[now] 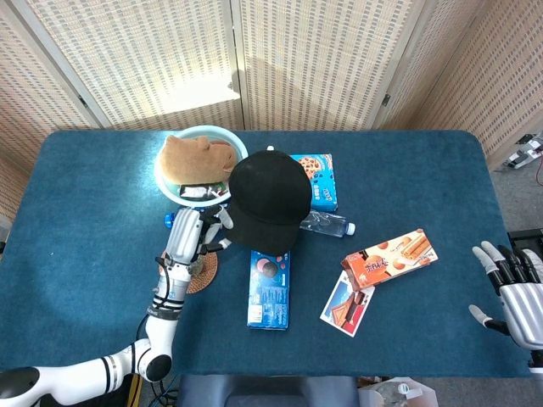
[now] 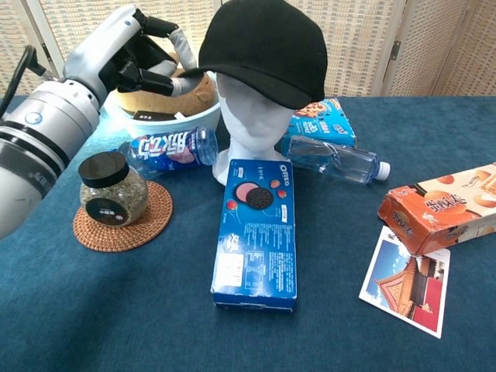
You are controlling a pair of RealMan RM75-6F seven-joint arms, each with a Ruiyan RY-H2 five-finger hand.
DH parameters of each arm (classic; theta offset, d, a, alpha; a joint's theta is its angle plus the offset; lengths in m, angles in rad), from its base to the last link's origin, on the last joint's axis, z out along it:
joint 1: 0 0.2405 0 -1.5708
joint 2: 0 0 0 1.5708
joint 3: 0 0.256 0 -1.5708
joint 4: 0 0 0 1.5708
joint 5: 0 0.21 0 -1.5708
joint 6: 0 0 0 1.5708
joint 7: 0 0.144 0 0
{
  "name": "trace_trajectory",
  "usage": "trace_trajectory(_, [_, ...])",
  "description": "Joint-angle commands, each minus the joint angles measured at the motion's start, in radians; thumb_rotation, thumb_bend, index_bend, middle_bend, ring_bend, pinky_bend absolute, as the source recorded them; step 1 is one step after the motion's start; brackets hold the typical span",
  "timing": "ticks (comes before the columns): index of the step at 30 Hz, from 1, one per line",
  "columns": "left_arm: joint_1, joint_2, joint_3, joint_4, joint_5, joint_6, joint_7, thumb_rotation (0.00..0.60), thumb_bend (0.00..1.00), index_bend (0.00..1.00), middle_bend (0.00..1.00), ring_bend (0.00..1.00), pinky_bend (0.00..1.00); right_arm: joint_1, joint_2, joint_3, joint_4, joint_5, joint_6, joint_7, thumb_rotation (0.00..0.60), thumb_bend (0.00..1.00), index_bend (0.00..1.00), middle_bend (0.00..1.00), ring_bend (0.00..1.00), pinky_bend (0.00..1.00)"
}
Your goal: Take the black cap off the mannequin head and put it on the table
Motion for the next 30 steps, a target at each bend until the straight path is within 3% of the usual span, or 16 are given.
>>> trace_trajectory(1, [-0.005, 0.023, -0.018, -0.043, -0.027, -0.022, -0.015, 0.600, 0.29, 0.70, 1.00, 1.00, 1.00, 0.000, 0.001, 0.000, -0.003, -0.001, 0.001, -0.002, 0.600, 0.19, 0.09, 0.02, 0.00, 0.00])
trace_trajectory(9, [-0.043, 0.050, -0.067, -0.108, -0.061, -0.054, -0.003, 0.600, 0.29, 0.72, 1.00, 1.00, 1.00, 0.000, 0.004, 0.000, -0.010, -0.003, 0.003, -0.007, 0.600, 0.19, 0.10, 0.02, 0.00, 0.00])
trace_trajectory(14, [-0.087, 0.050, -0.126, -0.110, -0.114, -0.079, 0.007, 0.600, 0.29, 0.72, 1.00, 1.00, 1.00, -0.006, 0.006, -0.001, -0.009, -0.004, 0.012, -0.003, 0.600, 0.19, 0.10, 0.02, 0.00, 0.00])
trace_trajectory(22, [-0.169, 0.036, -0.200, -0.065, -0.180, -0.111, 0.028, 0.600, 0.29, 0.72, 1.00, 1.00, 1.00, -0.009, 0.004, -0.002, -0.002, -0.005, 0.016, 0.006, 0.600, 0.19, 0.10, 0.02, 0.00, 0.00])
trace_trajectory(30, [-0.209, 0.048, -0.231, -0.016, -0.184, -0.093, 0.020, 0.600, 0.29, 0.72, 1.00, 1.00, 1.00, -0.012, 0.005, -0.001, 0.005, -0.003, 0.018, 0.014, 0.600, 0.19, 0.10, 0.02, 0.00, 0.00])
